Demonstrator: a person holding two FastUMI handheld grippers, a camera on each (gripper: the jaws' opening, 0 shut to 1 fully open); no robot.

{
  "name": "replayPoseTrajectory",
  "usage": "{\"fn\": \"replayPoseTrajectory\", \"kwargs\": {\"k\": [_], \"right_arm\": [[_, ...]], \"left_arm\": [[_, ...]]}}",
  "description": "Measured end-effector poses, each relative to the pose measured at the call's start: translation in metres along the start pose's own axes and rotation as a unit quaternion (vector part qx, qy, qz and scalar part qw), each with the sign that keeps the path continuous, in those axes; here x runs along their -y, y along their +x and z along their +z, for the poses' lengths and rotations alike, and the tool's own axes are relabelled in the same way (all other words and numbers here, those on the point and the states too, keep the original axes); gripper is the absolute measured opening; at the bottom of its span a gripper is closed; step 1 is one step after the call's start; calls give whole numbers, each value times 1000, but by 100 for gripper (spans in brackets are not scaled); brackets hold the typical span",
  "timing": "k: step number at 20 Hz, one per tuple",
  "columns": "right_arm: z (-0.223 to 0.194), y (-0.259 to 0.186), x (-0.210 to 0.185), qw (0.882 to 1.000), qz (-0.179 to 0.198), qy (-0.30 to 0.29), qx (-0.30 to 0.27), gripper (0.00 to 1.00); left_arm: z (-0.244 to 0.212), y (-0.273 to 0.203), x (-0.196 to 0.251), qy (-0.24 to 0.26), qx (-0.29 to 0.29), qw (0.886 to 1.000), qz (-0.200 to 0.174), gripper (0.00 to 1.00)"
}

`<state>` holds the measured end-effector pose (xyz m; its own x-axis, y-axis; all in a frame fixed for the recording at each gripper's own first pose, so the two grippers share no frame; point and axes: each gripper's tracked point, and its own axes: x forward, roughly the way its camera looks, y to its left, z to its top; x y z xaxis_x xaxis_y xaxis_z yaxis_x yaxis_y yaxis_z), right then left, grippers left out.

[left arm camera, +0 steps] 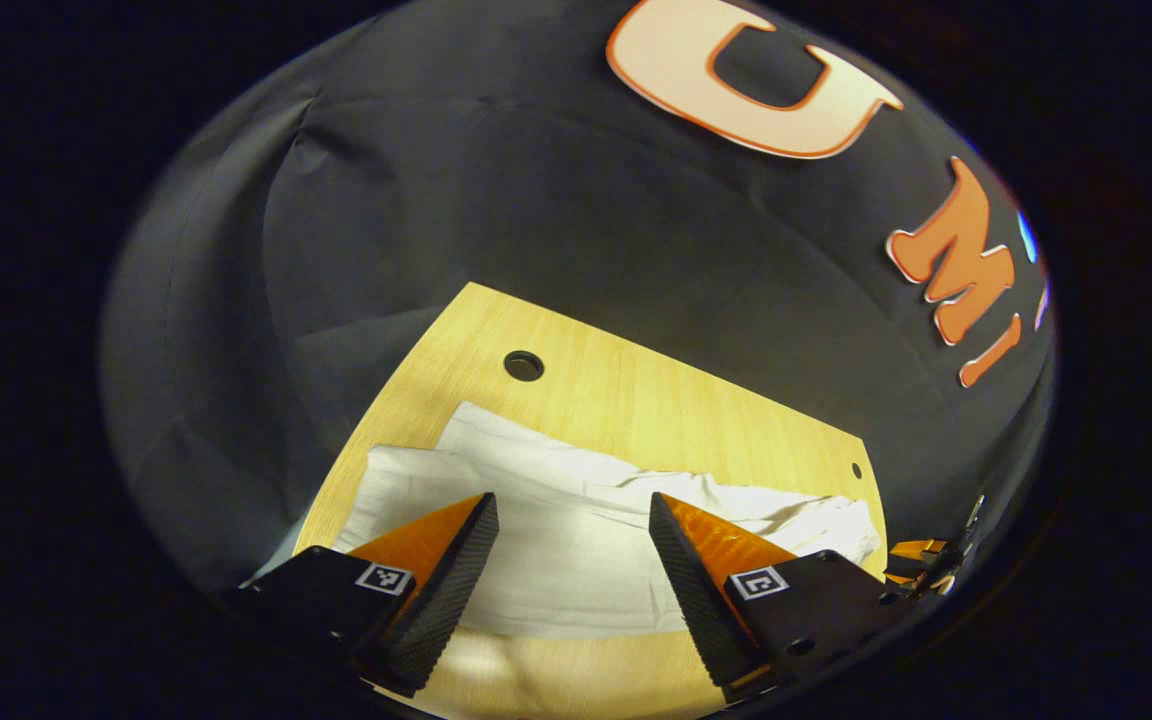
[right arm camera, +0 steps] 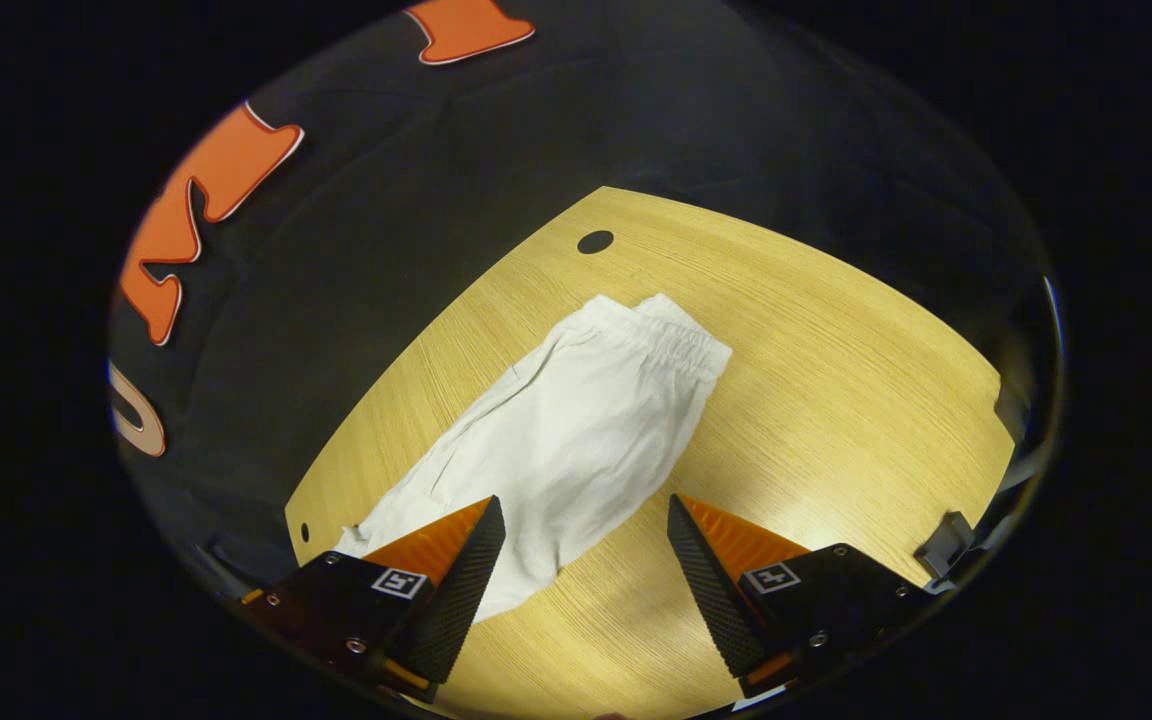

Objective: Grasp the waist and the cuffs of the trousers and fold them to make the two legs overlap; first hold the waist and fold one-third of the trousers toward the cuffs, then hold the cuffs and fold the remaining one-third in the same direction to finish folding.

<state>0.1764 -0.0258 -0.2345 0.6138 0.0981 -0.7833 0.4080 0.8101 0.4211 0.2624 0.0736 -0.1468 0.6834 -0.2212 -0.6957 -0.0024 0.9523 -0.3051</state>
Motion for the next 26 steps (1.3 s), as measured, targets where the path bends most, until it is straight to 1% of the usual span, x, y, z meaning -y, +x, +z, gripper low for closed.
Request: {"fn": "replayPoseTrajectory", "kwargs": {"k": [1,3,6,8,12,14,17,19,21,22,23,24,25,26], "right_arm": [[-3,-2,8,1000,3,12,-1,99],[-3,-4,25,999,10,42,0,99],[3,4,50,997,15,79,0,99],[13,17,64,995,14,95,0,99],[39,49,68,992,28,125,5,99],[57,64,63,989,41,144,9,99],[78,88,63,990,39,138,14,99],[83,99,65,992,28,119,13,99],[88,106,64,993,29,110,10,98],[90,108,65,993,28,112,10,98],[93,110,65,993,31,115,10,96],[94,114,67,993,30,118,7,95],[94,116,69,992,27,120,6,90],[93,119,72,992,25,120,2,87]], "left_arm": [[-2,-5,8,10,3,1000,-4,100],[-9,-11,17,38,10,999,3,99],[-18,-25,38,40,20,999,0,99],[-23,-35,44,42,30,999,12,100],[-32,-52,56,44,45,997,33,99],[-38,-61,63,47,49,997,32,99],[-41,-70,68,56,57,996,44,99],[-37,-74,65,66,69,993,64,99],[-34,-79,61,104,88,986,96,100],[-33,-84,61,118,94,983,104,99],[-33,-86,66,124,99,982,102,100],[-31,-87,69,123,103,982,96,99],[-30,-87,69,120,104,983,93,99],[-30,-87,67,119,104,983,94,100]]}}
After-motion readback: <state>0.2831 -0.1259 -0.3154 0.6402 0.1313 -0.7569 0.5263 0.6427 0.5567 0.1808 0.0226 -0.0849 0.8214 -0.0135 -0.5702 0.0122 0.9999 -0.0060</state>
